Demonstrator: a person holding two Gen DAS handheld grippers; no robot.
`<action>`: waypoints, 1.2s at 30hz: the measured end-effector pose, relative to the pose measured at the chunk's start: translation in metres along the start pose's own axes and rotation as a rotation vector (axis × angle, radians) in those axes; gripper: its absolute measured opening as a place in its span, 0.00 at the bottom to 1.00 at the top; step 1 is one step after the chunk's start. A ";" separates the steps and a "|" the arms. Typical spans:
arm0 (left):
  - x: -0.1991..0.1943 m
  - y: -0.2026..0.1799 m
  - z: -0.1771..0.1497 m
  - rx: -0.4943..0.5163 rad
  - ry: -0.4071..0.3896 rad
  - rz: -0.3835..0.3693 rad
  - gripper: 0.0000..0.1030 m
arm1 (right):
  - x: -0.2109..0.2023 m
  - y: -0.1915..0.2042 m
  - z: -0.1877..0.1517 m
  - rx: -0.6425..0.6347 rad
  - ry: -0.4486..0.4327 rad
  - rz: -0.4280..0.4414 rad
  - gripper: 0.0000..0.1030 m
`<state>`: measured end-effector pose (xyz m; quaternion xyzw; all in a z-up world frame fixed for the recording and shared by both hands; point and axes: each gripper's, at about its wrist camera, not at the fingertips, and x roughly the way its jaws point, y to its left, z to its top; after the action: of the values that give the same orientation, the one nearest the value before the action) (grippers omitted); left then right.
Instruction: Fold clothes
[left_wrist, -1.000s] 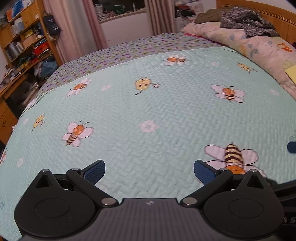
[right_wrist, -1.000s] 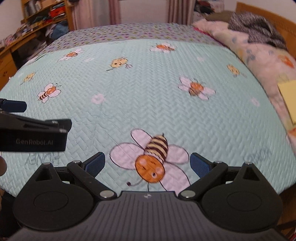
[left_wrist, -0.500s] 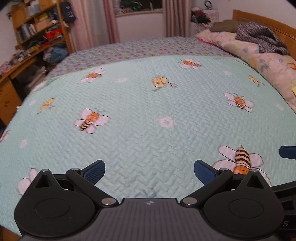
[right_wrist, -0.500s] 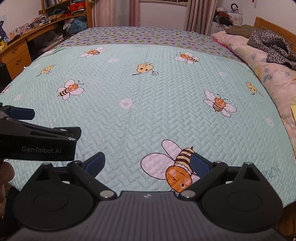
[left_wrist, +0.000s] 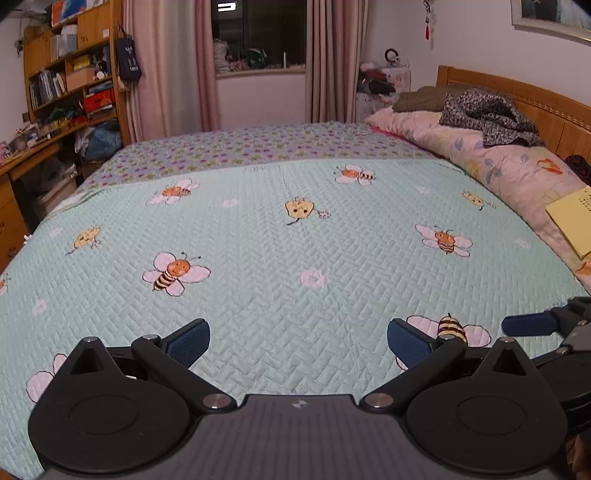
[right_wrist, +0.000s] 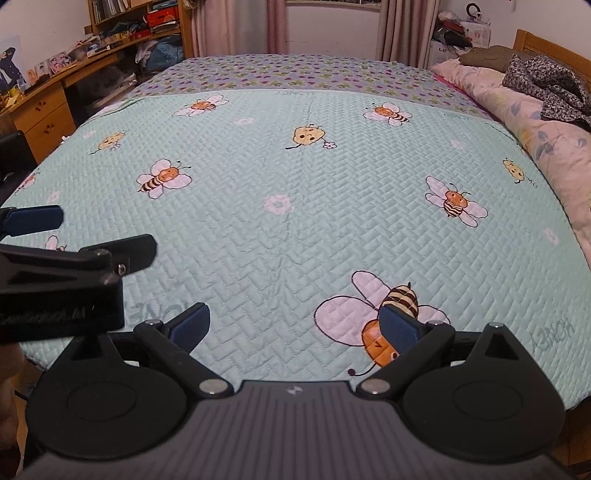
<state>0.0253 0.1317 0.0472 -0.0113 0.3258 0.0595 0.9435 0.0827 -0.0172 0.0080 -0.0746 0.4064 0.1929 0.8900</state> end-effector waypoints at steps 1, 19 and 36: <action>0.000 0.000 0.001 -0.008 0.006 -0.015 0.99 | -0.001 0.001 -0.001 0.001 -0.001 0.003 0.95; 0.017 0.011 0.003 -0.067 0.118 0.005 0.98 | -0.006 -0.015 -0.011 0.079 -0.006 0.030 0.95; 0.017 0.013 0.004 -0.049 0.126 0.083 0.99 | -0.004 -0.010 -0.008 0.081 -0.006 0.031 0.95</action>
<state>0.0392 0.1463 0.0405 -0.0246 0.3830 0.1059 0.9173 0.0786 -0.0295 0.0051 -0.0319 0.4122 0.1901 0.8905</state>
